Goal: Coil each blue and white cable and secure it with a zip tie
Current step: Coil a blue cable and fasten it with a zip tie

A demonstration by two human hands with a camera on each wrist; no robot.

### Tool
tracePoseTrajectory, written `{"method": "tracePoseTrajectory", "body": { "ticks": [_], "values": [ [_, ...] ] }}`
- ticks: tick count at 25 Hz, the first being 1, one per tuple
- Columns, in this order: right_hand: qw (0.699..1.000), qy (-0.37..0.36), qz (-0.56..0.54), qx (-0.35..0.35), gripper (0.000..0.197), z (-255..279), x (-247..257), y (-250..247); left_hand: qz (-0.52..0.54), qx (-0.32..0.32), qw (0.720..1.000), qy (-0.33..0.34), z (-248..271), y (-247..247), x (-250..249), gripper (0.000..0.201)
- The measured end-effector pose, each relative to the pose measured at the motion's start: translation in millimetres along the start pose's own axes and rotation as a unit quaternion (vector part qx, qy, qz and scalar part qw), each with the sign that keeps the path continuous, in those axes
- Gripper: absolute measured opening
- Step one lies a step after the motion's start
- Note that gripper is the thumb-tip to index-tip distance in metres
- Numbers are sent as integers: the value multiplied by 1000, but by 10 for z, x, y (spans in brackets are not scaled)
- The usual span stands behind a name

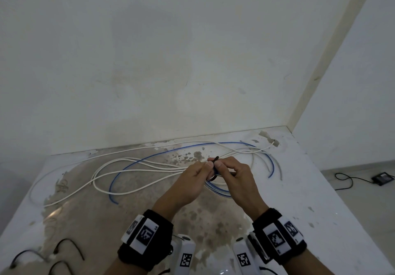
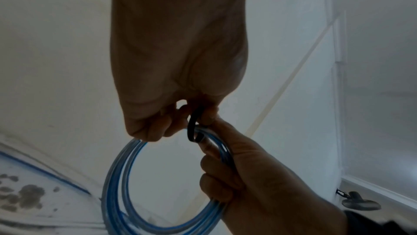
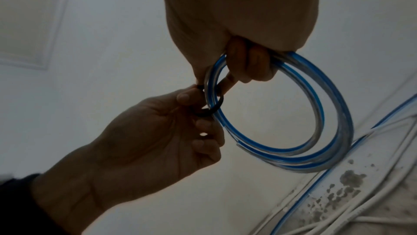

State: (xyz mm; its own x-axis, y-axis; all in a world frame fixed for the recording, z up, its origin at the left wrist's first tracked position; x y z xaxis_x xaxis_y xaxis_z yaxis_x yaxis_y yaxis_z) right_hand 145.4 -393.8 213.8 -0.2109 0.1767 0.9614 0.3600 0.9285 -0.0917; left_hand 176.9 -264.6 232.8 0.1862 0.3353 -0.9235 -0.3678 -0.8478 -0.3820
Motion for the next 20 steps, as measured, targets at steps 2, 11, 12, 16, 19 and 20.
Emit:
{"method": "tracePoseTrajectory", "body": {
  "ticks": [2,11,12,16,19,20],
  "values": [
    [999,32,-22,10,24,-4,-2,4,20,-24,999,7,2,29,77,42],
    [979,155,-120,-54,16,54,42,-56,104,-114,986,-59,-23,40,167,16],
    [980,148,-116,-59,16,49,45,-60,108,-117,986,-54,-17,48,156,15],
    [980,146,-107,-88,12,33,17,-58,126,-142,981,-36,-26,43,169,14],
    [977,163,-109,-87,12,46,31,-45,103,-149,983,-33,-38,18,144,12],
    [975,168,-110,-92,13,47,29,-43,101,-149,983,-33,-40,13,131,12]
  ]
}}
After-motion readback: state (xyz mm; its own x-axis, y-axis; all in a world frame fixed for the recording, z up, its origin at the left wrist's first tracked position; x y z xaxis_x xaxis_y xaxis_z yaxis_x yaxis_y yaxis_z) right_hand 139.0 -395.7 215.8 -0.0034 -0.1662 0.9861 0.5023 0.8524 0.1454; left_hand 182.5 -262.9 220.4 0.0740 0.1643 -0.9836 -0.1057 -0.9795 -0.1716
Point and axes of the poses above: each hand's wrist, its own z-axis away from the middle knuckle, its own y-axis out of the palm, x = y × z, the point moved 5 cm from there along -z, towards the middle knuckle, and after that the axes turned 9 degrees about -x, right-handed, at the moved point
